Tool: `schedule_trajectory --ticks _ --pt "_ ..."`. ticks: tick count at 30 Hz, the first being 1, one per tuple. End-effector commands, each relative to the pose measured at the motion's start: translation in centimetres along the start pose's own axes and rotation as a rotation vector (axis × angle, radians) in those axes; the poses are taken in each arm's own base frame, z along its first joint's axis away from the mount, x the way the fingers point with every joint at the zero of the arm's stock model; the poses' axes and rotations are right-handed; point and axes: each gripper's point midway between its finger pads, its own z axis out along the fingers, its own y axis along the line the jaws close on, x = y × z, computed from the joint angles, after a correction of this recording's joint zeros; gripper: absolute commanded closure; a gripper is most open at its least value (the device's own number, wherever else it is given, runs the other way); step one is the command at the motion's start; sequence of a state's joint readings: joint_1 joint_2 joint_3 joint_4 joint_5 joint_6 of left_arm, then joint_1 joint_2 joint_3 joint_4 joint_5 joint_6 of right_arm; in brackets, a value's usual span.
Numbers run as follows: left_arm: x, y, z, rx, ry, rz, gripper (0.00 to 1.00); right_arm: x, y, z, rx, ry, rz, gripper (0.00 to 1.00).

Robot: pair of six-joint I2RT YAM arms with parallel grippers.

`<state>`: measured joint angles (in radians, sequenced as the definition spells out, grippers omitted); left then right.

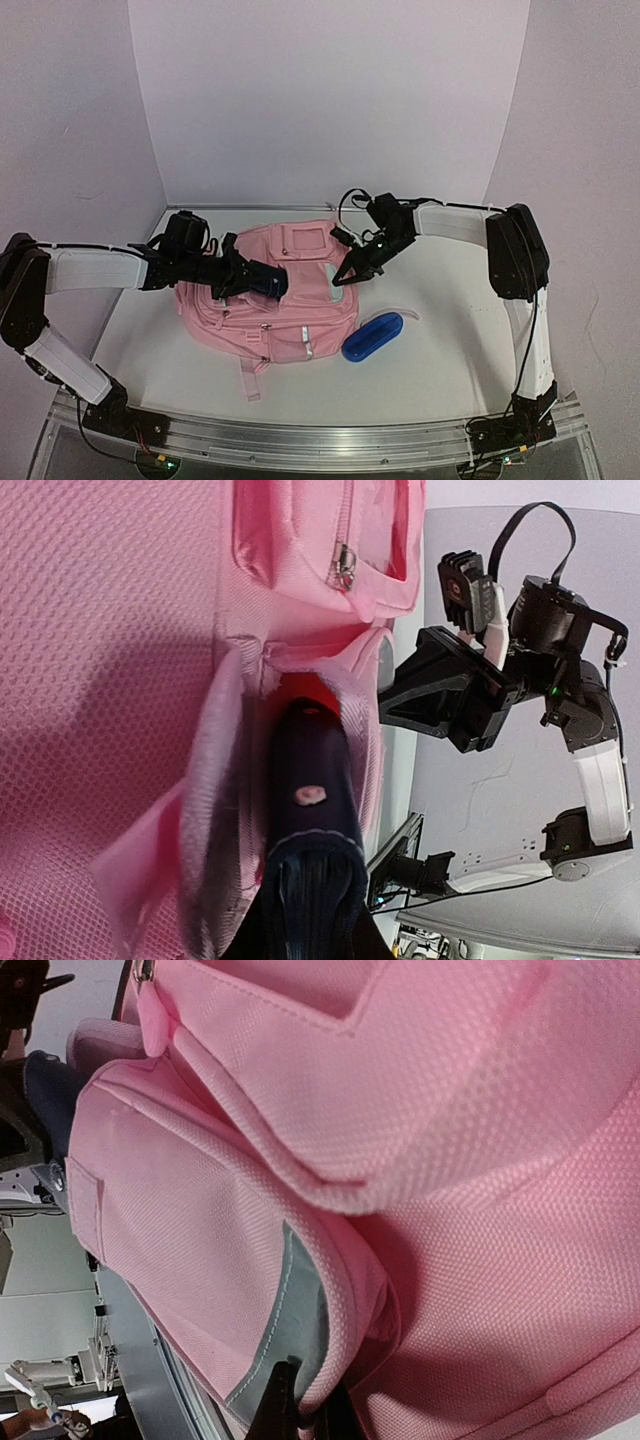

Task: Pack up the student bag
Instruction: Place the personal item in the student bag.

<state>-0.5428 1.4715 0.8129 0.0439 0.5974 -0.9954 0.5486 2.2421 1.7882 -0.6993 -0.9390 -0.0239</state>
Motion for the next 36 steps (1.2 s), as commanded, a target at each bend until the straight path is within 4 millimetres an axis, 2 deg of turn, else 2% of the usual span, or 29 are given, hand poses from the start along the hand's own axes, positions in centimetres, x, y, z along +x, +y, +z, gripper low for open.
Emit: schedule_trajectory --ticks 1,3,4,9,12,15,17,19,21,24,27,28,30,34,36 --pt "-0.7 2.2 0.4 -0.055 -0.053 -0.021 1.0 1.2 1.1 1.5 -0.01 0.053 -0.044 1.0" --pt "-0.1 5.6 1.1 -0.178 -0.027 -0.074 1.0 1.2 1.0 1.5 -0.012 0.054 -0.043 1.0" --pt "0.2 6.4 1.5 -0.226 -0.006 -0.072 1.0 1.2 1.1 1.5 -0.013 0.053 -0.045 1.0" --pt "0.7 7.8 3.3 -0.387 0.092 -0.015 0.97 1.2 1.9 1.7 -0.03 0.056 -0.061 1.0" --pt "0.5 3.9 5.0 -0.167 0.113 0.025 1.0 1.2 2.3 2.0 -0.038 0.061 -0.074 1.0" --pt "-0.3 -1.7 4.9 0.052 0.087 0.13 1.0 1.2 2.6 2.2 -0.044 0.063 -0.076 1.0" --pt "-0.1 -3.1 5.0 0.062 0.122 0.178 1.0 1.2 2.7 2.1 -0.048 0.061 -0.076 1.0" --pt "0.5 -2.0 5.6 -0.005 0.159 0.175 0.99 1.0 3.0 2.1 -0.059 0.058 -0.078 1.0" --pt "1.3 1.4 5.7 -0.128 0.171 0.099 0.94 0.8 3.0 2.0 -0.061 0.056 -0.074 0.99" --pt "1.8 6.2 4.0 -0.354 0.118 -0.012 0.91 0.5 3.0 1.7 -0.055 0.049 -0.077 0.99" --pt "2.7 9.0 3.0 -0.466 0.115 -0.064 0.82 0.4 3.1 1.6 -0.064 0.047 -0.072 0.99" --pt "3.2 9.5 3.5 -0.459 0.136 -0.078 0.79 0.4 3.3 1.5 -0.071 0.046 -0.069 0.99" --pt "3.9 9.7 5.6 -0.43 0.182 -0.053 0.78 0.4 3.4 1.6 -0.086 0.048 -0.064 0.99" --pt "4.3 10.6 9.0 -0.534 0.25 0.033 0.92 0.5 3.7 1.8 -0.118 0.053 -0.047 0.99" --pt "4.4 9.6 10.6 -0.476 0.275 0.062 0.95 0.6 3.9 1.9 -0.131 0.055 -0.044 1.0"
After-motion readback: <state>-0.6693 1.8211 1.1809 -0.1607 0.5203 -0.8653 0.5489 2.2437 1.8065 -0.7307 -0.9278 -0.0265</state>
